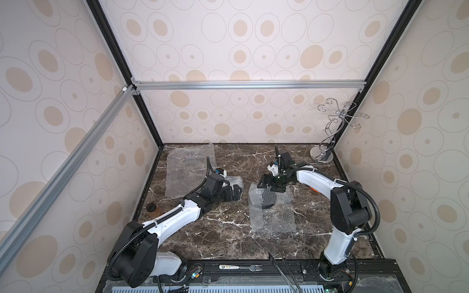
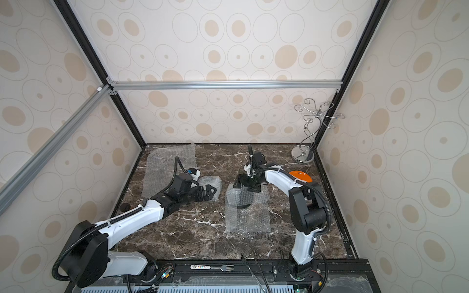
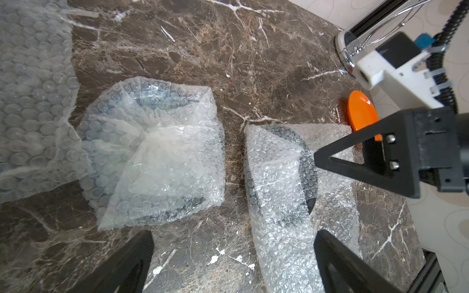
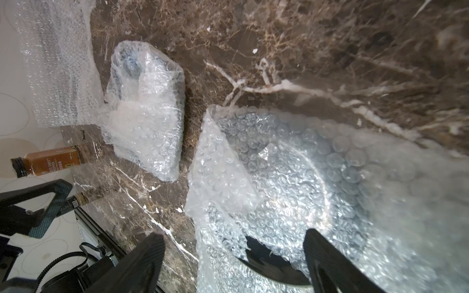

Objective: Unpack dinner plates from bubble wrap
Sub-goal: Unwrap the bubble wrap at the center of the board.

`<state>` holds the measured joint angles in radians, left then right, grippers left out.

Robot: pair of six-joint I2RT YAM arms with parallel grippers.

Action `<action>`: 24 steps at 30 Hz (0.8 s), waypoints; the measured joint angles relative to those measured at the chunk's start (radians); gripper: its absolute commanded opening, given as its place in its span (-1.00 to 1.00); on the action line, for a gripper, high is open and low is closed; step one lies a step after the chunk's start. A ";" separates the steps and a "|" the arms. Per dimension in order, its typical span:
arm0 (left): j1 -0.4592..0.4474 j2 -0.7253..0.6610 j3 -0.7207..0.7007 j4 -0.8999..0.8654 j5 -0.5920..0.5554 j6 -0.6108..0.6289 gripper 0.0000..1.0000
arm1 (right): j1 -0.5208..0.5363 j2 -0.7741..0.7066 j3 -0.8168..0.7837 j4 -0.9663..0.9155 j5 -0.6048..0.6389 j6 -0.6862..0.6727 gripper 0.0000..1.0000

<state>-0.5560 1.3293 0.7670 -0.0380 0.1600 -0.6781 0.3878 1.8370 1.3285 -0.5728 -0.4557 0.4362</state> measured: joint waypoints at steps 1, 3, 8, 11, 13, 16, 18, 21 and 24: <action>0.000 0.000 -0.001 0.000 0.001 -0.002 0.99 | 0.001 0.007 0.002 0.002 -0.003 0.000 0.77; 0.000 0.000 -0.004 0.003 0.003 -0.003 0.99 | 0.004 0.026 0.008 0.004 -0.010 0.000 0.77; 0.001 0.000 -0.011 0.008 0.004 -0.006 0.99 | 0.023 0.077 0.026 0.013 -0.024 0.003 0.77; 0.002 0.000 -0.011 0.014 0.004 -0.006 0.99 | 0.035 0.092 0.036 0.029 -0.043 0.012 0.76; 0.003 0.000 -0.011 0.021 0.007 -0.006 0.99 | 0.043 0.104 0.051 0.036 -0.051 0.018 0.75; 0.006 0.000 -0.011 0.023 0.008 -0.006 0.99 | 0.056 0.114 0.076 0.043 -0.056 0.024 0.75; 0.006 0.000 -0.011 0.023 0.010 -0.006 0.99 | 0.069 0.116 0.091 0.044 -0.060 0.030 0.75; 0.008 0.000 -0.011 0.023 0.010 -0.006 0.99 | 0.090 0.116 0.116 0.048 -0.064 0.037 0.75; 0.011 0.000 -0.011 0.023 0.010 -0.006 0.99 | 0.109 0.116 0.135 0.052 -0.064 0.045 0.74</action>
<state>-0.5449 1.3293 0.7559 -0.0151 0.1699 -0.6838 0.4969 1.9526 1.4639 -0.5205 -0.5201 0.4808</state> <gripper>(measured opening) 0.996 0.872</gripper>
